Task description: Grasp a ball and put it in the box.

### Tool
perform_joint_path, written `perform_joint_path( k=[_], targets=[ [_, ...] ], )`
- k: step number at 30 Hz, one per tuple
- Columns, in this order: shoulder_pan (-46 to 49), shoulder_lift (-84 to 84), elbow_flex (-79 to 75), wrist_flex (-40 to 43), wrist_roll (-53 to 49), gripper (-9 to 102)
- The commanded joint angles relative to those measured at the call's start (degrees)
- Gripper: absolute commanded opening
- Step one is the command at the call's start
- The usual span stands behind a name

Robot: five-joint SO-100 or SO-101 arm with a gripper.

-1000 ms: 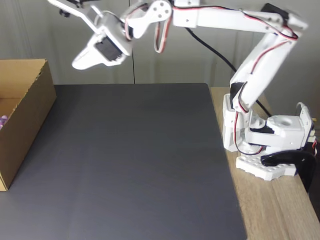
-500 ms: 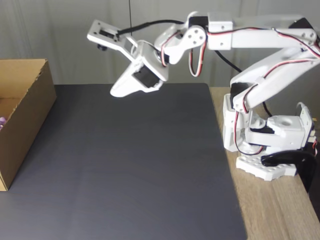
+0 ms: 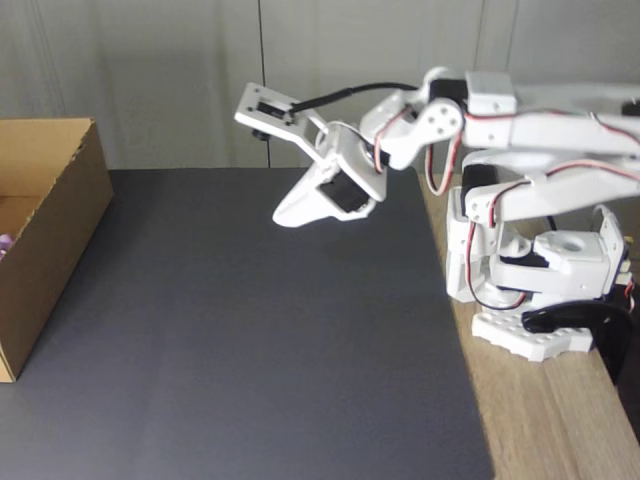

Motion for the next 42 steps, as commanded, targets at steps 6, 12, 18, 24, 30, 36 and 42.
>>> perform_joint_path(
  k=[6, 12, 18, 24, 30, 36, 42],
  targets=[
    [-1.14, 9.49, 6.42, 2.81, -2.55, 0],
    [-0.62, 12.39, 8.88, 3.60, -3.69, 0],
    [-2.11, 12.39, 10.99, 3.43, -2.90, 0],
    [-2.11, 12.48, 12.13, 5.98, -3.25, 0],
    [-1.76, 12.48, 12.13, 13.80, -4.22, 0],
    [-3.08, 12.48, 12.13, 17.14, -5.71, 0],
    [-4.22, 12.48, 12.13, 19.34, -11.43, 0]
  ],
)
